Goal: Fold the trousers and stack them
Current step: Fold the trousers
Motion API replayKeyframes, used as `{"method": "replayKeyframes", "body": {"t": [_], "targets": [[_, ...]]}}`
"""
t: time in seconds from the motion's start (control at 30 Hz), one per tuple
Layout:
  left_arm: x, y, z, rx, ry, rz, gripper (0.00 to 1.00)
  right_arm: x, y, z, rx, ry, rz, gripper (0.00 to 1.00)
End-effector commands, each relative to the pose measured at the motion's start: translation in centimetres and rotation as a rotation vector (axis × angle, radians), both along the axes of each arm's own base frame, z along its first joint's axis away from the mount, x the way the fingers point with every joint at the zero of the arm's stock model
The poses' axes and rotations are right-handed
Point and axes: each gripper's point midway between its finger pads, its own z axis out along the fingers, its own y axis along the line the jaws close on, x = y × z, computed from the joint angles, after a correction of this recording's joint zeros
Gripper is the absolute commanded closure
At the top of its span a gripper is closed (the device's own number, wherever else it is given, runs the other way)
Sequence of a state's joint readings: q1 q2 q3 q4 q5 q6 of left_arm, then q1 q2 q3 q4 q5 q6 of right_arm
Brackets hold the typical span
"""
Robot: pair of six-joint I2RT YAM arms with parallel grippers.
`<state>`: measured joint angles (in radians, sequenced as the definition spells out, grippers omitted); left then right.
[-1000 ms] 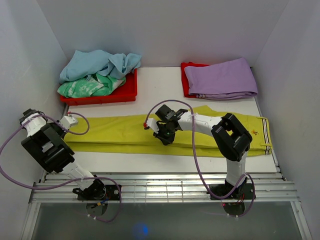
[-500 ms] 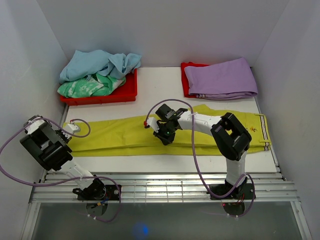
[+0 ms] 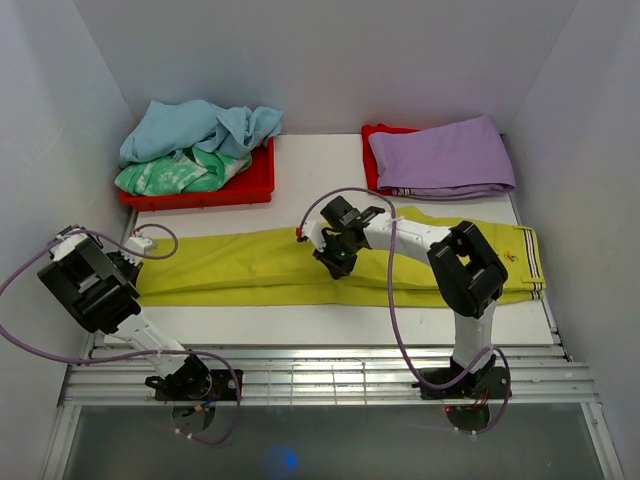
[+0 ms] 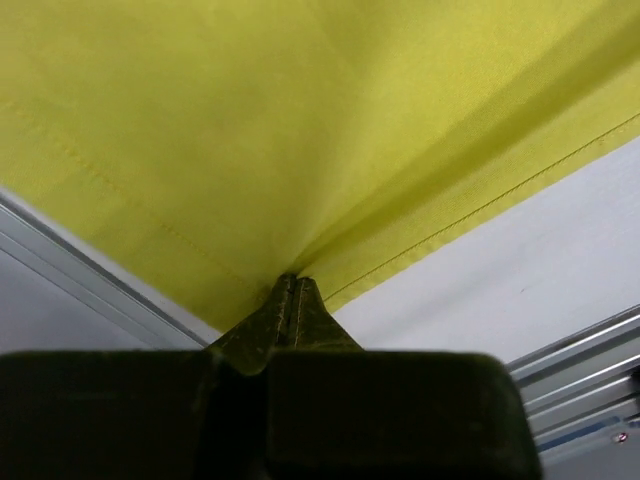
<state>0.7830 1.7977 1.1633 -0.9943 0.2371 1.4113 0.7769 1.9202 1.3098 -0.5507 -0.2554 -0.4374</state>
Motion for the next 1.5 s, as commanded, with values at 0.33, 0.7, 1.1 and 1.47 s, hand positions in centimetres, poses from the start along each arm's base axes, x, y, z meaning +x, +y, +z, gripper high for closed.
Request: {"method": "replayKeyframes", "body": {"t": [0.33, 0.7, 1.1, 1.47], "targets": [[13.0, 6.7, 17.0, 0.149, -0.552, 0.119, 1.00, 4.6, -3.7, 11.0, 0.071, -0.220, -0.097, 0.92], [9.1, 6.5, 11.1, 0.204, -0.446, 0.110, 1.00, -1.3, -5.4, 5.1, 0.044, -0.017, -0.049, 0.92], [4.6, -0.7, 7.0, 0.006, -0.363, -0.036, 0.55, -2.2, -4.6, 0.3, 0.004, 0.058, -0.033, 0.92], [4.5, -5.6, 4.7, -0.403, -0.155, 0.489, 0.46, -1.9, -4.5, 0.3, 0.003, 0.054, -0.041, 0.92]]}}
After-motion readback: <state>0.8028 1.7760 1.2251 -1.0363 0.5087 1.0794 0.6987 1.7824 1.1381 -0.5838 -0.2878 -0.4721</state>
